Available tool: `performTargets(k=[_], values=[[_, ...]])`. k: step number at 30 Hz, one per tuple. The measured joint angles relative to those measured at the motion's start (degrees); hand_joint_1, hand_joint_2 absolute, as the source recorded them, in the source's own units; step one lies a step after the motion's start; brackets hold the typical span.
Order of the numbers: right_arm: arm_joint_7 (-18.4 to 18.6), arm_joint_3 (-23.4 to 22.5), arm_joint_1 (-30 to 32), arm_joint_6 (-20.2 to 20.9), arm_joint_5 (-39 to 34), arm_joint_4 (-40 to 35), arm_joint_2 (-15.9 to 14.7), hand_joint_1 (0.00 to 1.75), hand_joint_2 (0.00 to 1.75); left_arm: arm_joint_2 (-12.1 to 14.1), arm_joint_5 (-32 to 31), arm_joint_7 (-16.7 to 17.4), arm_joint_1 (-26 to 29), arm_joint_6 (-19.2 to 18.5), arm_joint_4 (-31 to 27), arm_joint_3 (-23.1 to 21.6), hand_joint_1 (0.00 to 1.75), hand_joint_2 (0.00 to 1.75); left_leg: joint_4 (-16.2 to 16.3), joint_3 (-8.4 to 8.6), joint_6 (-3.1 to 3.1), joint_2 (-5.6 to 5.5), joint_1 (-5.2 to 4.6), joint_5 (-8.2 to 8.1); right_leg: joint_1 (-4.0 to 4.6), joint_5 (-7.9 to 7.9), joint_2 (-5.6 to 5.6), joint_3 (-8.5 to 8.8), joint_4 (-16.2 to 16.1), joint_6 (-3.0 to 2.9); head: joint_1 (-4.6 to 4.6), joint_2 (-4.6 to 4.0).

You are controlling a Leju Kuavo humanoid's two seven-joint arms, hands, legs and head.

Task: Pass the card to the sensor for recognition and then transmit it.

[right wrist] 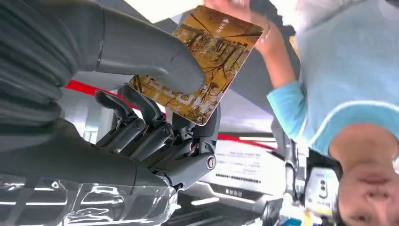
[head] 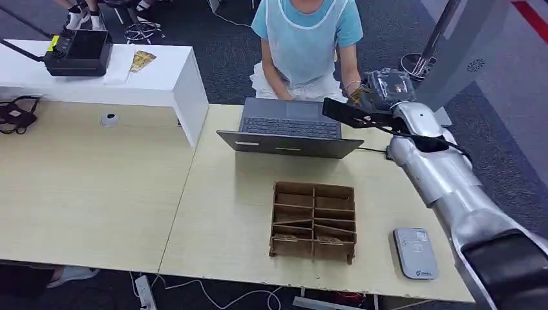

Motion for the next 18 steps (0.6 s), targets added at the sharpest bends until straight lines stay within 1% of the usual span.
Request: performTargets(k=[5,14,15,16,18], values=[[0.4,1.9,-1.7,0.3,-2.0,3.7,1.2,1.75,1.75,0.0,0.0,0.3,0.1,0.0,0.0,0.0,0.00,0.00,0.0,-0.03,0.00,-0.01,-0.02,0.00,-0.02,-0.01,-0.01,0.00,0.0,0.01,-0.02,0.00],[0.4,3.2,-2.6,-2.1,-3.2,5.7,1.3,1.75,1.75,0.0,0.0,0.4,0.1,0.2,0.0,-0.1,0.00,0.00,0.0,-0.01,0.01,0.00,-0.02,0.00,-0.02,0.01,0.00,0.00,0.0,0.02,-0.02,0.00],[0.4,3.3,-2.7,-2.4,-3.3,5.8,1.3,0.07,1.75,0.0,0.0,0.4,0.1,0.2,0.0,-0.1,0.00,0.00,0.0,-0.01,0.00,0.00,-0.02,0.00,-0.02,0.01,0.00,0.00,0.0,0.02,0.00,0.00],[0.4,3.4,-2.7,-2.8,-3.3,5.9,1.3,0.00,1.75,0.0,0.0,0.4,0.1,0.3,0.0,-0.1,0.00,0.00,0.0,0.00,0.00,0.00,-0.02,0.00,-0.01,0.01,0.00,0.00,0.0,0.02,-0.02,0.00],[0.6,3.5,-2.7,-3.6,-3.4,6.0,1.3,0.00,1.75,0.0,0.0,0.4,0.1,0.3,0.0,-0.2,0.00,0.00,0.0,0.00,0.00,0.01,-0.02,0.00,-0.01,0.01,0.00,-0.01,0.0,0.02,0.00,0.00]])
